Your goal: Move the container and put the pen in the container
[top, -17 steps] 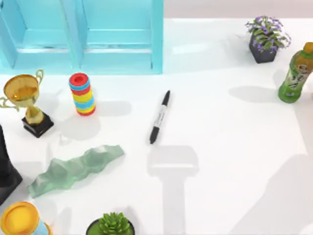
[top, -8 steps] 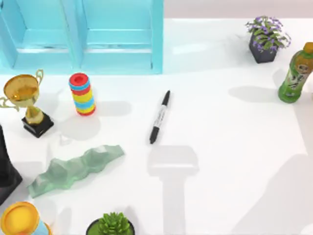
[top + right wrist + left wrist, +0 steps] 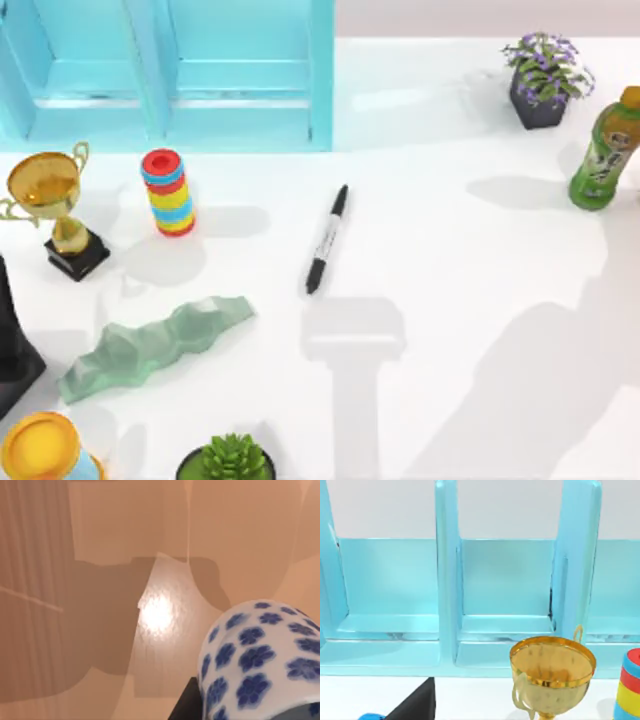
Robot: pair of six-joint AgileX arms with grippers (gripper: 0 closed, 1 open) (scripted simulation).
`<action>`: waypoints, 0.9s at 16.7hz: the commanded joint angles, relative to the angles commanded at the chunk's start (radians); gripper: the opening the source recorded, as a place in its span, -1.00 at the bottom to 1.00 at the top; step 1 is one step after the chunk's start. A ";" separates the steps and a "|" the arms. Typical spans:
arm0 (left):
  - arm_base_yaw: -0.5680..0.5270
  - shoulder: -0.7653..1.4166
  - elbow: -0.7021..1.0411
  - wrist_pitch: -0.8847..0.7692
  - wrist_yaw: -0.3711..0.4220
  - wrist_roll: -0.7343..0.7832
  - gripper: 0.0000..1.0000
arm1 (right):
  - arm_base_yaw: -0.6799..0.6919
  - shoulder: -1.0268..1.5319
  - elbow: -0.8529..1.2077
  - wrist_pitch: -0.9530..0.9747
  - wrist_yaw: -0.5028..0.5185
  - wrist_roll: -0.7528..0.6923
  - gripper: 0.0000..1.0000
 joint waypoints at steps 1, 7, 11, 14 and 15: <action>0.000 0.000 0.000 0.000 0.000 0.000 1.00 | 0.033 -0.014 0.027 -0.043 0.000 0.032 -1.00; 0.000 0.000 0.000 0.000 0.000 0.000 1.00 | 0.260 -0.132 0.197 -0.332 -0.003 0.259 -1.00; 0.000 0.000 0.000 0.000 0.000 0.000 1.00 | 0.344 -0.182 0.253 -0.432 -0.003 0.344 -1.00; 0.000 0.000 0.000 0.000 0.000 0.000 1.00 | 0.345 -0.183 0.254 -0.433 -0.003 0.345 -1.00; 0.000 0.000 0.000 0.000 0.000 0.000 1.00 | 0.341 -0.177 0.250 -0.431 -0.005 0.345 -1.00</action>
